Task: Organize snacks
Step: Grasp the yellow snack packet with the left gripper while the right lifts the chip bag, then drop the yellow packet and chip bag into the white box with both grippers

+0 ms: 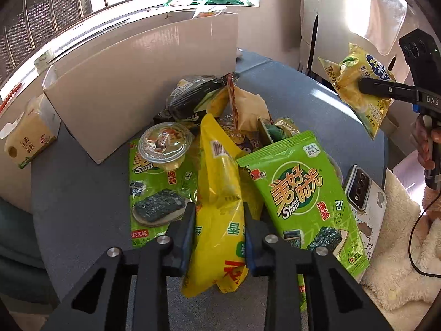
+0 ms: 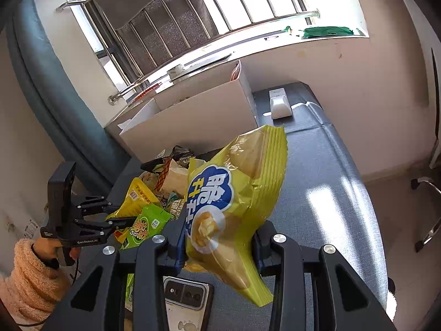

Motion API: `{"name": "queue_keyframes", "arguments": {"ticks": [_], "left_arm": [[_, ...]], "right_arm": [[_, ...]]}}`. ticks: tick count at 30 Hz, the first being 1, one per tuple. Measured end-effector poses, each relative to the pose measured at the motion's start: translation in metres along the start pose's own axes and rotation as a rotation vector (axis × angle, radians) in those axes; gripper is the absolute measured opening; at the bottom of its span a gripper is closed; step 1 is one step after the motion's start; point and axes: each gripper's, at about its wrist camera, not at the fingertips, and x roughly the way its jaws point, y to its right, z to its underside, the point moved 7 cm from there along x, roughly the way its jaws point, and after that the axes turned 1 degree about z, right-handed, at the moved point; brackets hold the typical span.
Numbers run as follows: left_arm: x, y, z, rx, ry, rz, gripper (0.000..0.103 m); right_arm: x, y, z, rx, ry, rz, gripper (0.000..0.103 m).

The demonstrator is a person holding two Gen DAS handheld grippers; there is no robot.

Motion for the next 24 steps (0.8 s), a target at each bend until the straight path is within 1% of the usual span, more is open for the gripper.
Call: {"name": "queue_keyframes", "arguments": {"ticks": [2, 5, 6, 8, 10, 14, 16, 19, 20, 21, 23, 24], "left_arm": [[-0.01, 0.003, -0.001, -0.021, 0.035, 0.018, 0.032], [-0.031, -0.006, 0.0, -0.099, 0.09, -0.008, 0.031], [-0.04, -0.009, 0.0, -0.116, 0.123, -0.016, 0.031], [-0.061, -0.016, 0.002, -0.156, 0.179, -0.009, 0.031], [-0.08, -0.024, 0.001, -0.197, 0.239, -0.025, 0.031], [-0.109, -0.045, -0.014, -0.286, 0.342, -0.061, 0.031], [-0.119, -0.057, -0.026, -0.326, 0.386, -0.094, 0.031], [-0.129, -0.074, -0.056, -0.384, 0.458, -0.084, 0.031], [-0.13, -0.079, -0.067, -0.389, 0.473, -0.098, 0.031], [-0.127, -0.085, -0.085, -0.4, 0.486, -0.112, 0.031], [-0.123, -0.097, -0.109, -0.429, 0.505, -0.098, 0.031], [-0.119, -0.105, -0.123, -0.443, 0.507, -0.102, 0.031]], "right_arm": [[0.001, 0.0, 0.0, 0.008, -0.002, -0.01, 0.04], [0.002, -0.002, -0.002, 0.003, 0.002, -0.016, 0.04], [0.002, -0.003, -0.004, 0.002, 0.006, -0.019, 0.04], [0.002, -0.007, -0.006, -0.001, 0.012, -0.033, 0.04], [0.005, -0.013, -0.01, -0.008, 0.018, -0.046, 0.04], [0.014, -0.032, -0.026, -0.041, 0.028, -0.072, 0.04], [0.018, -0.043, -0.04, -0.061, 0.042, -0.091, 0.04], [0.026, -0.06, -0.071, -0.087, 0.066, -0.119, 0.04], [0.029, -0.066, -0.083, -0.096, 0.077, -0.117, 0.04], [0.033, -0.072, -0.096, -0.108, 0.082, -0.118, 0.04], [0.045, -0.079, -0.123, -0.113, 0.088, -0.124, 0.04], [0.054, -0.083, -0.136, -0.105, 0.08, -0.133, 0.04]]}}
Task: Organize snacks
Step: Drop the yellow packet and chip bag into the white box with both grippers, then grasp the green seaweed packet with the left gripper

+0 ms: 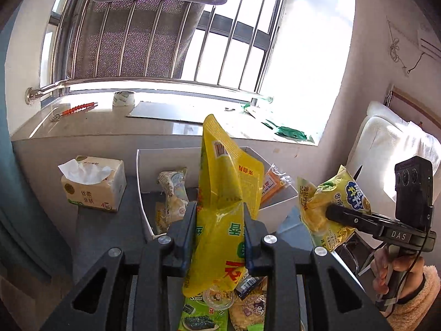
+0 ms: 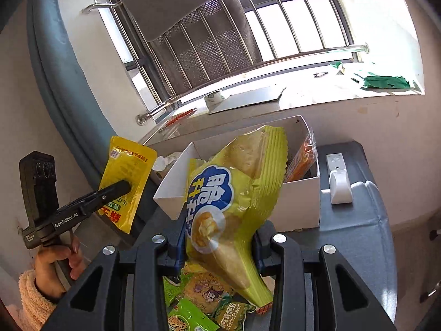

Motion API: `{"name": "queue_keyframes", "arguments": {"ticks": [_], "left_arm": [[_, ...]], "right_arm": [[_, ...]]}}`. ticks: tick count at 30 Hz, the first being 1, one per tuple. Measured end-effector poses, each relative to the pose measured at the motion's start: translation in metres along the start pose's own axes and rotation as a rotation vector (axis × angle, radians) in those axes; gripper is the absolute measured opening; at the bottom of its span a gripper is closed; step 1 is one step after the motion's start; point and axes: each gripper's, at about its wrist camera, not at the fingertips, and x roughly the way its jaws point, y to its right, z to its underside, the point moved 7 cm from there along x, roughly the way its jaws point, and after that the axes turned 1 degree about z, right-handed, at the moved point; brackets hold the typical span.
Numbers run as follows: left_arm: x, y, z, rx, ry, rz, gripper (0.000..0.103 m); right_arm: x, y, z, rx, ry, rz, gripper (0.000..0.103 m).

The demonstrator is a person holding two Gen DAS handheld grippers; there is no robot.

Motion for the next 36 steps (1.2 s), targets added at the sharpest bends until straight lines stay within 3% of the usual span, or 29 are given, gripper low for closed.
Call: {"name": "queue_keyframes", "arguments": {"ticks": [6, 12, 13, 14, 15, 19, 29, 36], "left_arm": [[0.053, -0.013, -0.039, -0.043, -0.032, -0.046, 0.031], [0.082, -0.023, -0.046, -0.064, -0.081, -0.087, 0.037], [0.085, -0.024, -0.044, -0.064, -0.104, -0.083, 0.057], [0.087, -0.025, -0.042, -0.073, -0.119, -0.085, 0.094], [0.086, -0.026, -0.038, -0.083, -0.125, -0.078, 0.102], [0.074, -0.033, -0.031, -0.07, -0.114, -0.101, 0.103], [0.021, -0.028, -0.022, -0.039, -0.084, -0.133, 0.103], [-0.027, -0.008, 0.016, -0.01, -0.075, -0.145, 0.103]], "right_arm": [[0.051, 0.01, -0.058, 0.025, -0.035, 0.037, 0.04], [0.088, 0.025, -0.079, 0.005, -0.091, 0.094, 0.045], [0.092, 0.028, -0.08, 0.002, -0.103, 0.099, 0.052], [0.095, 0.031, -0.08, 0.002, -0.116, 0.118, 0.086], [0.096, 0.036, -0.08, 0.006, -0.119, 0.148, 0.103], [0.079, 0.043, -0.079, -0.003, -0.046, 0.193, 0.103], [0.031, 0.029, -0.06, -0.036, -0.033, 0.168, 0.103], [-0.014, 0.01, -0.022, -0.07, -0.011, 0.139, 0.103]]}}
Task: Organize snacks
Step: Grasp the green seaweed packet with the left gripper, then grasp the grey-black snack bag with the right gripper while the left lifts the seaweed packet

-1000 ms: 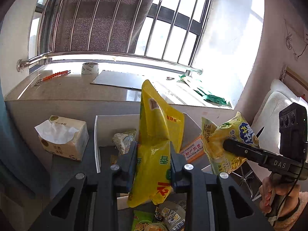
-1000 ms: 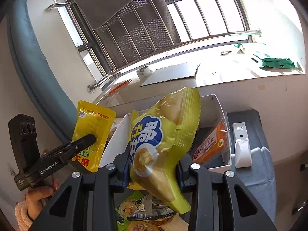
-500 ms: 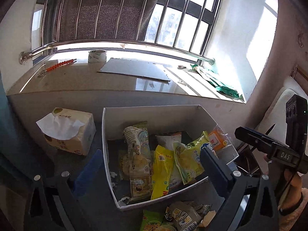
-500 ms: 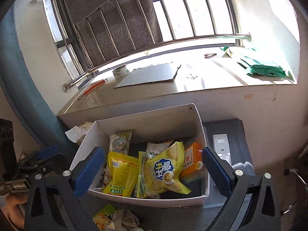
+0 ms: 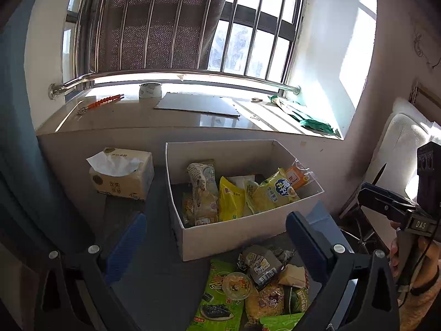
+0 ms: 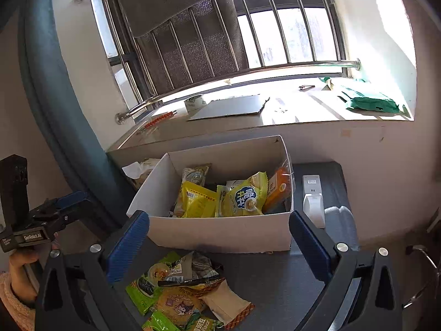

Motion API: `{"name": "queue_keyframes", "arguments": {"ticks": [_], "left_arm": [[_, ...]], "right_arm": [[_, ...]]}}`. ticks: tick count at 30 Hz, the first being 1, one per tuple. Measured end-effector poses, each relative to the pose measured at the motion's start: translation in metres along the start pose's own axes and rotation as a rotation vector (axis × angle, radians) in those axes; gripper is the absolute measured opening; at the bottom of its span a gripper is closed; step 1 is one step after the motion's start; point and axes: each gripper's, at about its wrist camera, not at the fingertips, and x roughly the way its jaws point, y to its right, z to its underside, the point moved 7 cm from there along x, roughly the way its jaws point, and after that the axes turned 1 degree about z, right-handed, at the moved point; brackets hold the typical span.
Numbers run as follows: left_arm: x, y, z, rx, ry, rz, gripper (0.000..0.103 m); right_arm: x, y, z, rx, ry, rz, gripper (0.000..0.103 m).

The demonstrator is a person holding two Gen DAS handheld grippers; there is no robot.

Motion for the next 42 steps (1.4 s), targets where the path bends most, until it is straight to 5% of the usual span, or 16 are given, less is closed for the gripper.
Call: {"name": "queue_keyframes", "arguments": {"ticks": [11, 18, 28, 31, 42], "left_arm": [[-0.013, 0.066, 0.157, 0.084, -0.196, 0.036, 0.103], [0.004, 0.097, 0.208, 0.133, -0.293, 0.039, 0.103], [0.029, 0.098, 0.231, 0.163, -0.378, 0.009, 0.101], [0.029, 0.095, 0.233, 0.113, -0.378, 0.099, 0.066], [-0.026, 0.048, 0.2, 0.046, -0.204, 0.076, 0.065]], "right_arm": [[-0.054, 0.014, 0.122, 0.087, -0.046, 0.057, 0.103], [-0.078, 0.035, 0.185, 0.204, -0.103, 0.065, 0.103], [-0.078, 0.029, 0.196, 0.183, -0.115, 0.063, 0.103], [-0.073, 0.021, 0.196, 0.164, -0.123, 0.045, 0.103], [-0.02, -0.02, 0.162, 0.039, -0.164, -0.029, 0.103]]}}
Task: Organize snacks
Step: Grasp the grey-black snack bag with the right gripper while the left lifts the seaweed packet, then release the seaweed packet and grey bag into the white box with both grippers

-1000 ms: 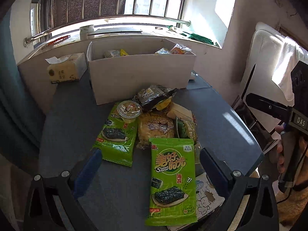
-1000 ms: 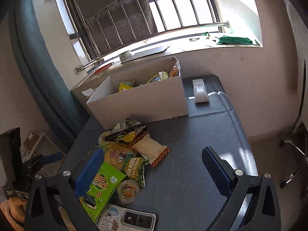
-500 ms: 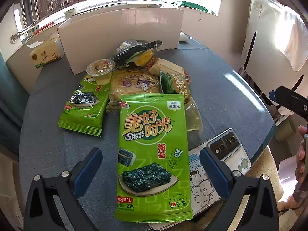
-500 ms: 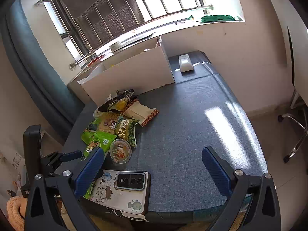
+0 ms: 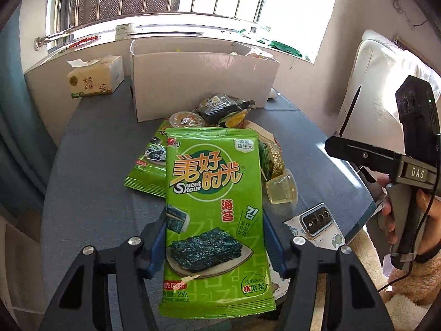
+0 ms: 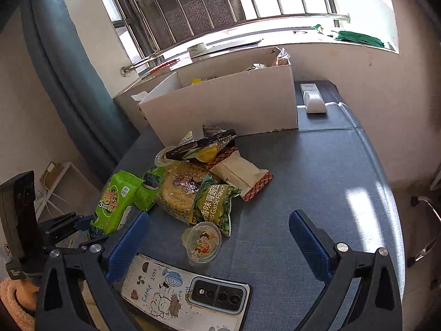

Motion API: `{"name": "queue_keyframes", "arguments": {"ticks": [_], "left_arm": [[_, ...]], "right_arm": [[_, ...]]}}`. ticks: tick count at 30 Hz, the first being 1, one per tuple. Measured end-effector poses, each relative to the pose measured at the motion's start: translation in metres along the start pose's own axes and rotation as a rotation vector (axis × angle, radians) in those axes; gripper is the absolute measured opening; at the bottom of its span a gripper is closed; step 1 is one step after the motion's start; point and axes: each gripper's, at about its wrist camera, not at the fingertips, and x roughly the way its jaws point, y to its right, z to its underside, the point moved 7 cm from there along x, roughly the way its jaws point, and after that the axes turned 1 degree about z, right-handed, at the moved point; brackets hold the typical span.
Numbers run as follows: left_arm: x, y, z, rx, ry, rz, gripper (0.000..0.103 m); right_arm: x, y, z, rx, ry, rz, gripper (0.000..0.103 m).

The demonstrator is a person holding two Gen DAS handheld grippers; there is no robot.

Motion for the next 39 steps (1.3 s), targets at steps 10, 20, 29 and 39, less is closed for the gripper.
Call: {"name": "queue_keyframes", "arguments": {"ticks": [10, 20, 29, 39], "left_arm": [[-0.05, -0.044, -0.004, -0.089, 0.108, -0.019, 0.065], [-0.058, -0.077, 0.003, -0.183, 0.119, -0.003, 0.065], [-0.051, -0.072, -0.013, -0.167, 0.134, 0.02, 0.065], [-0.027, -0.053, -0.156, -0.118, 0.264, 0.133, 0.065]], "right_arm": [[0.118, -0.013, -0.067, 0.067, -0.163, -0.069, 0.103], [0.162, -0.02, -0.065, 0.001, -0.246, -0.018, 0.056], [0.092, -0.024, -0.071, -0.039, -0.091, -0.1, 0.045], [0.017, -0.016, -0.161, -0.045, 0.128, -0.099, 0.045]]}}
